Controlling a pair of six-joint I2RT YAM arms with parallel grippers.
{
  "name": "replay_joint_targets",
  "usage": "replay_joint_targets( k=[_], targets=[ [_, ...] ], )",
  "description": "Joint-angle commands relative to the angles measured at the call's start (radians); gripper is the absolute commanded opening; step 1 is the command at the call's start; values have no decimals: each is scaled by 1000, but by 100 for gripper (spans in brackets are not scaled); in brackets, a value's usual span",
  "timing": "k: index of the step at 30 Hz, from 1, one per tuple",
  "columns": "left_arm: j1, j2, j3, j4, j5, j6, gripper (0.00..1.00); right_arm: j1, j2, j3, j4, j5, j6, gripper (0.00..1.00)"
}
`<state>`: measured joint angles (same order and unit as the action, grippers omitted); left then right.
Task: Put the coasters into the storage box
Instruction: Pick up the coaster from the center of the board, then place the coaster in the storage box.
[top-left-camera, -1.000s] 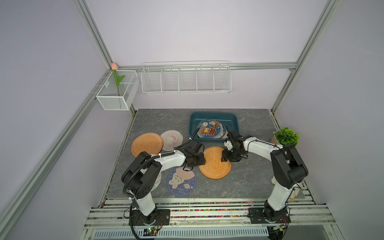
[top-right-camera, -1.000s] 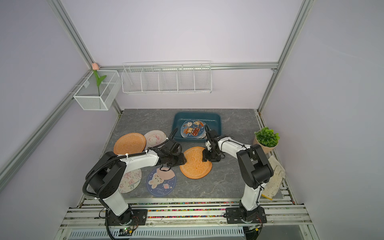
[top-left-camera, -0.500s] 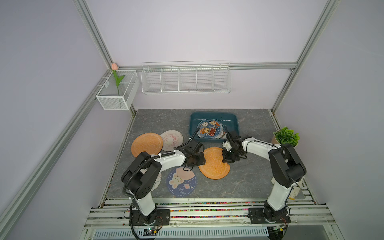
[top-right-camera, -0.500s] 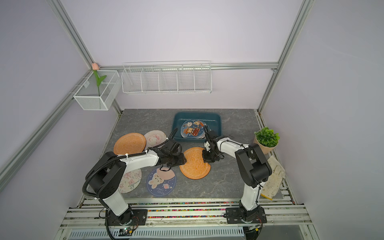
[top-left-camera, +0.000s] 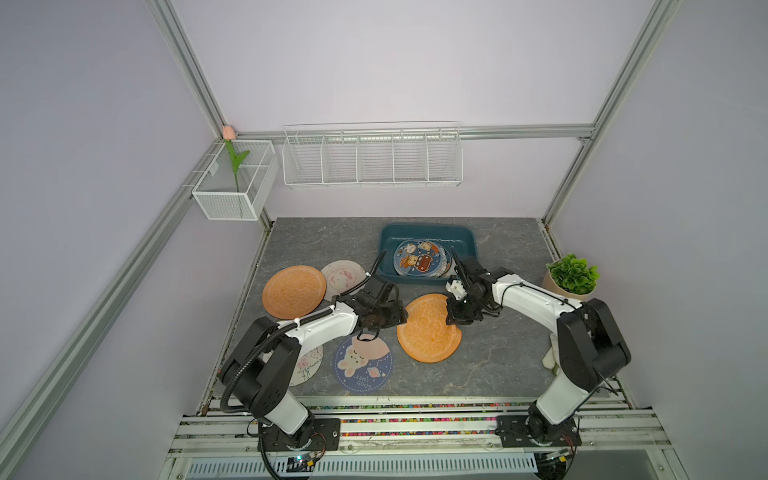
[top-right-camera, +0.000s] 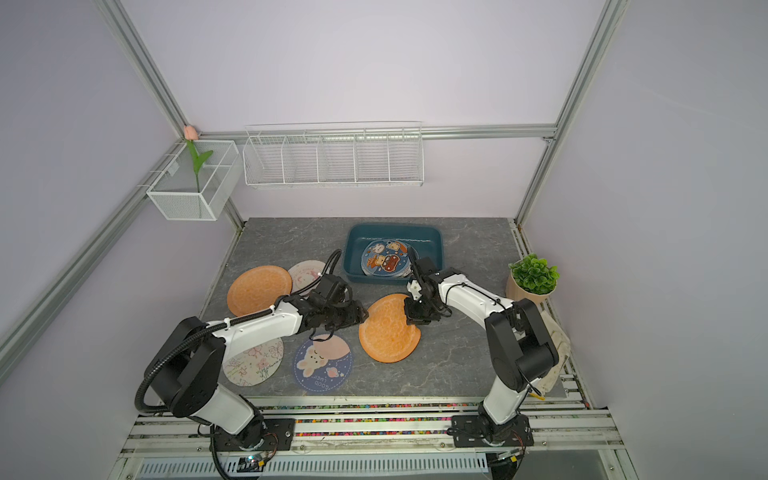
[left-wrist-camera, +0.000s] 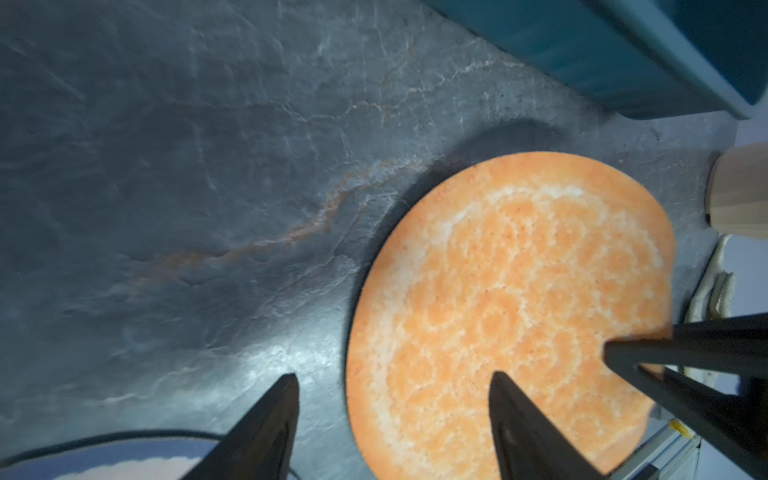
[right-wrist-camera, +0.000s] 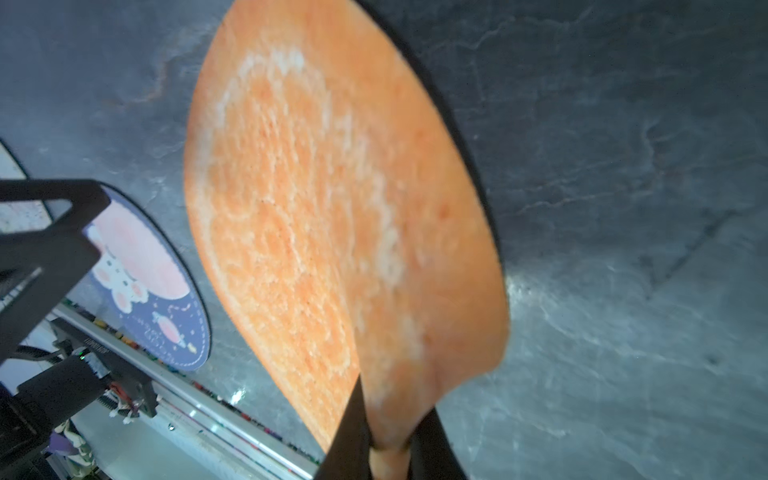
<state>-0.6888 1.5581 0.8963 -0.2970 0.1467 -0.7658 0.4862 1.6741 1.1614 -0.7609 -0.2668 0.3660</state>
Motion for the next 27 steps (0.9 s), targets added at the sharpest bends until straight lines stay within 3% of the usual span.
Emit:
replay_joint_targets(
  k=[1, 10, 21, 27],
  targets=[
    [29, -59, -28, -38, -30, 9, 75, -1, -66, 91, -124, -8, -29, 7],
    [76, -133, -62, -68, -57, 29, 83, -63, -28, 337, -139, -16, 6, 7],
    [118, -167, -63, -105, -79, 50, 91, -145, 298, 688, 8, -14, 118, 7],
    [159, -208, -88, -106, -67, 70, 93, -158, 437, 781, 77, 10, 193, 7]
  ],
)
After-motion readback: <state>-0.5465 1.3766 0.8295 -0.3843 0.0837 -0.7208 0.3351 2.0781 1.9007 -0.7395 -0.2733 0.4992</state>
